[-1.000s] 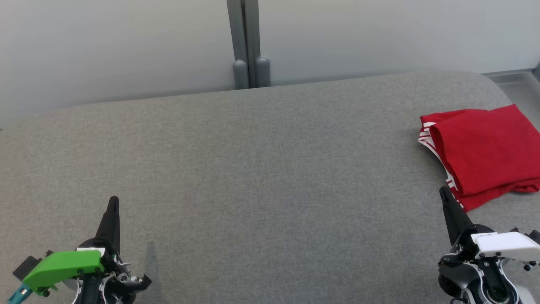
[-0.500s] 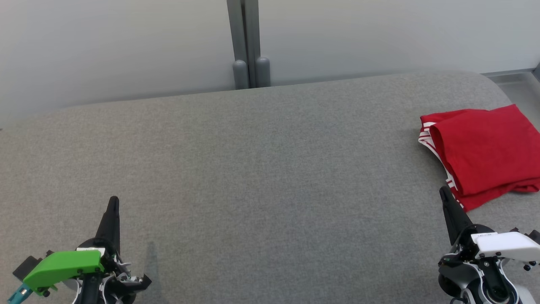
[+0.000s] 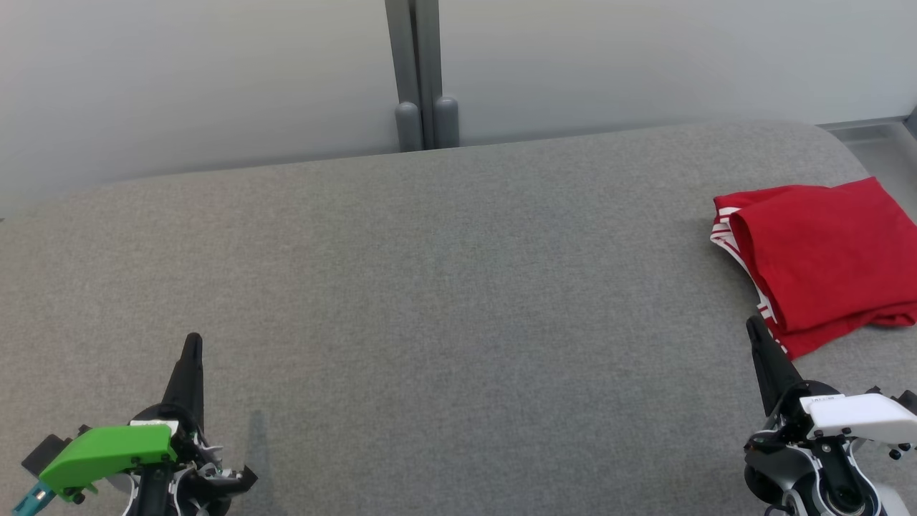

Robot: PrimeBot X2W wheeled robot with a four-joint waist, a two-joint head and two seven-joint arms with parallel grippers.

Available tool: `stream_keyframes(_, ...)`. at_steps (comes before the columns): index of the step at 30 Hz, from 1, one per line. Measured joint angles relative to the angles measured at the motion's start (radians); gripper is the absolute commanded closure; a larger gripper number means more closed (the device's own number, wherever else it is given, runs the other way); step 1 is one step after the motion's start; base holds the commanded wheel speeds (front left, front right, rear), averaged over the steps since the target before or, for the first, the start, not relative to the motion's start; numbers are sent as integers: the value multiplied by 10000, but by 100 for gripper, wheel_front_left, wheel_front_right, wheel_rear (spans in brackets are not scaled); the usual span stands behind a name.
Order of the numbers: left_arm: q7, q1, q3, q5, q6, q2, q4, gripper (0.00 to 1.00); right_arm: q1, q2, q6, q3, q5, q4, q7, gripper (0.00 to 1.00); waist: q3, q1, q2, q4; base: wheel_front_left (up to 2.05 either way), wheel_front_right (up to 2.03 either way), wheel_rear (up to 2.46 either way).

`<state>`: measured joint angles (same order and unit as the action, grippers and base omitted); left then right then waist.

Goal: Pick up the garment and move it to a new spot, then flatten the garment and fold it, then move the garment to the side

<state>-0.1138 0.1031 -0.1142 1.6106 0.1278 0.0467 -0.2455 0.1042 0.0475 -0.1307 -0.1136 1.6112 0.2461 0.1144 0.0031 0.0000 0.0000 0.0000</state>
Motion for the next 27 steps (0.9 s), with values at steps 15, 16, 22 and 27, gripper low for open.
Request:
stream_keyframes(15, 0, 0, 0, 4, 2, 0, 0, 100, 0, 0, 0, 0, 0, 0, 0, 100, 0, 0, 0, 0, 0, 0, 0)
stream_keyframes(16, 0, 0, 0, 4, 2, 0, 0, 100, 0, 0, 0, 0, 0, 0, 0, 100, 0, 0, 0, 0, 0, 0, 0)
stream_keyframes(22, 0, 0, 0, 6, 2, 0, 0, 100, 0, 0, 0, 0, 0, -2, 0, 100, 0, 0, 0, 0, 0, 0, 0)
stream_keyframes(27, 0, 0, 0, 6, 2, 0, 0, 100, 0, 0, 0, 0, 0, -2, 0, 100, 0, 0, 0, 0, 0, 0, 0)
